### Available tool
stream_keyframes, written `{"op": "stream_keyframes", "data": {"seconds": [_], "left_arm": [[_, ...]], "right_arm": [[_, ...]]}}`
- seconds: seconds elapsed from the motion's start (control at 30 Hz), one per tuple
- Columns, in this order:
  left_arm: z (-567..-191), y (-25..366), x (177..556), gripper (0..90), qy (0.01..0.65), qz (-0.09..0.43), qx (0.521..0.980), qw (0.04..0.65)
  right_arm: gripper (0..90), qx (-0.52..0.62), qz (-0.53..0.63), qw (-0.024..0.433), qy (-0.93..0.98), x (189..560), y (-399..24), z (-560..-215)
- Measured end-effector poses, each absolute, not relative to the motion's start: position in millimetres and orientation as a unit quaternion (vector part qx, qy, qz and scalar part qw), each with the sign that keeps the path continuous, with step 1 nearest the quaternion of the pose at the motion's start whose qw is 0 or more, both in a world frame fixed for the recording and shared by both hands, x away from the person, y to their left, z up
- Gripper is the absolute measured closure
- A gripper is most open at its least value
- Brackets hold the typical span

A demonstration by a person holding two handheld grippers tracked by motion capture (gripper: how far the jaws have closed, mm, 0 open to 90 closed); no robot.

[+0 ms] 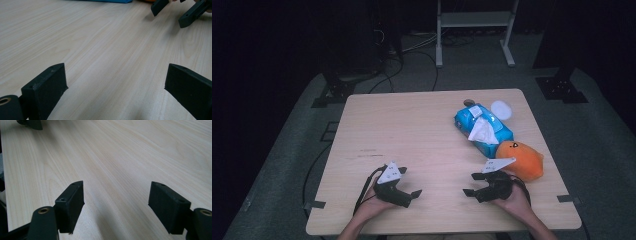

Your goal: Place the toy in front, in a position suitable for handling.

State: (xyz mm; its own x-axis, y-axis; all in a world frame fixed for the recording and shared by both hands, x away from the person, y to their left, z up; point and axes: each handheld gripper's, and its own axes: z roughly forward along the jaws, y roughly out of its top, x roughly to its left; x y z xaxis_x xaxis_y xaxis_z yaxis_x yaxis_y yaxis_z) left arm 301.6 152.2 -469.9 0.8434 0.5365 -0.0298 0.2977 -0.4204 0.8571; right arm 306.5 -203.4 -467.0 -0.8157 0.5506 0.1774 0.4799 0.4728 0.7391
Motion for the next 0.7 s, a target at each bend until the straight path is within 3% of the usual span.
{"op": "stream_keyframes", "data": {"seconds": [0.43, 0.7], "left_arm": [[-470.8, 149.7, 302.2, 3.4, 0.246, 0.124, 0.836, 0.476], [-471.6, 148.1, 302.7, 3.4, 0.244, 0.122, 0.836, 0.476]], "right_arm": [[27.3, 0.309, 0.450, 0.071, 0.835, 305.5, -219.7, -442.7], [26.9, 0.321, 0.465, 0.124, 0.816, 311.8, -254.5, -394.6]]}}
